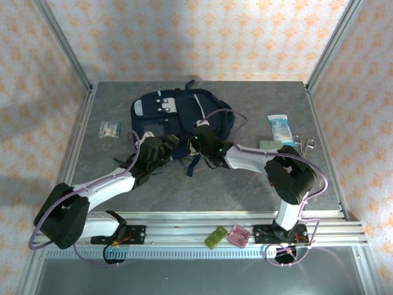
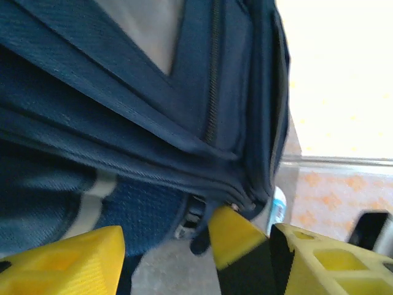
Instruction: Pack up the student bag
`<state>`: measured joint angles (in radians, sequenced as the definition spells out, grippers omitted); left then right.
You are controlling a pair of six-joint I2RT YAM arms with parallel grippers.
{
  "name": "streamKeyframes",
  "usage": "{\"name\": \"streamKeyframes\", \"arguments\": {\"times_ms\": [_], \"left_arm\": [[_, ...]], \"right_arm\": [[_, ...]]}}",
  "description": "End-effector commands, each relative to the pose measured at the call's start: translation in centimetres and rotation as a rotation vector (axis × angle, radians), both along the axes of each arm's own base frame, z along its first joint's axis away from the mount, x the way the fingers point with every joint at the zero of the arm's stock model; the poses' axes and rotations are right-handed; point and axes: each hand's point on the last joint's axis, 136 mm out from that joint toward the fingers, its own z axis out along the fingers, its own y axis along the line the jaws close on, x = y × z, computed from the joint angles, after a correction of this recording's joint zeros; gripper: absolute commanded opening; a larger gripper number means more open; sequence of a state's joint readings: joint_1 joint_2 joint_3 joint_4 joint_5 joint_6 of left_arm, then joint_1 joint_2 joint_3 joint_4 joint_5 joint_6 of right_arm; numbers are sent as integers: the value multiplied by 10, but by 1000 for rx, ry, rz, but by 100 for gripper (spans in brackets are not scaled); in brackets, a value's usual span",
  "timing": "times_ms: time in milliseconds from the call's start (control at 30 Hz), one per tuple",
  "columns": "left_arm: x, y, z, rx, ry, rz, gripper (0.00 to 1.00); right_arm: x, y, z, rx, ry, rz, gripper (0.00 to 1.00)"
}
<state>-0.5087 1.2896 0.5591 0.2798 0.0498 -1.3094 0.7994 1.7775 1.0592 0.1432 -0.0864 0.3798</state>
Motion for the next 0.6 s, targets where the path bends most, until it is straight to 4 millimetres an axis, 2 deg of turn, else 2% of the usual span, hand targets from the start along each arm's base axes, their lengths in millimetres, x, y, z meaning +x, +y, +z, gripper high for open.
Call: {"name": "streamKeyframes", "arguments": {"times_ms": [0, 233, 333, 367, 433, 500, 567], "left_arm": [[26, 3, 20, -19, -85, 93, 64], [51, 0, 8, 29, -67, 139, 64], [56, -2, 4, 21, -70, 148, 60], [57, -2, 0, 20, -59, 151, 56], [60, -5, -6, 1, -50, 140, 41], [63, -8, -12, -28, -42, 127, 19], [64, -9, -18, -45, -28, 122, 7]], "right_arm": [[-3, 13, 32, 93, -64, 54, 0], [-6, 18, 29, 100, -61, 88, 0], [-11, 23, 27, 103, -60, 120, 0], [-13, 25, 27, 107, -60, 132, 0], [-16, 28, 27, 109, -61, 147, 0], [-17, 29, 24, 107, -56, 154, 0], [-17, 29, 22, 105, -53, 160, 0]]}}
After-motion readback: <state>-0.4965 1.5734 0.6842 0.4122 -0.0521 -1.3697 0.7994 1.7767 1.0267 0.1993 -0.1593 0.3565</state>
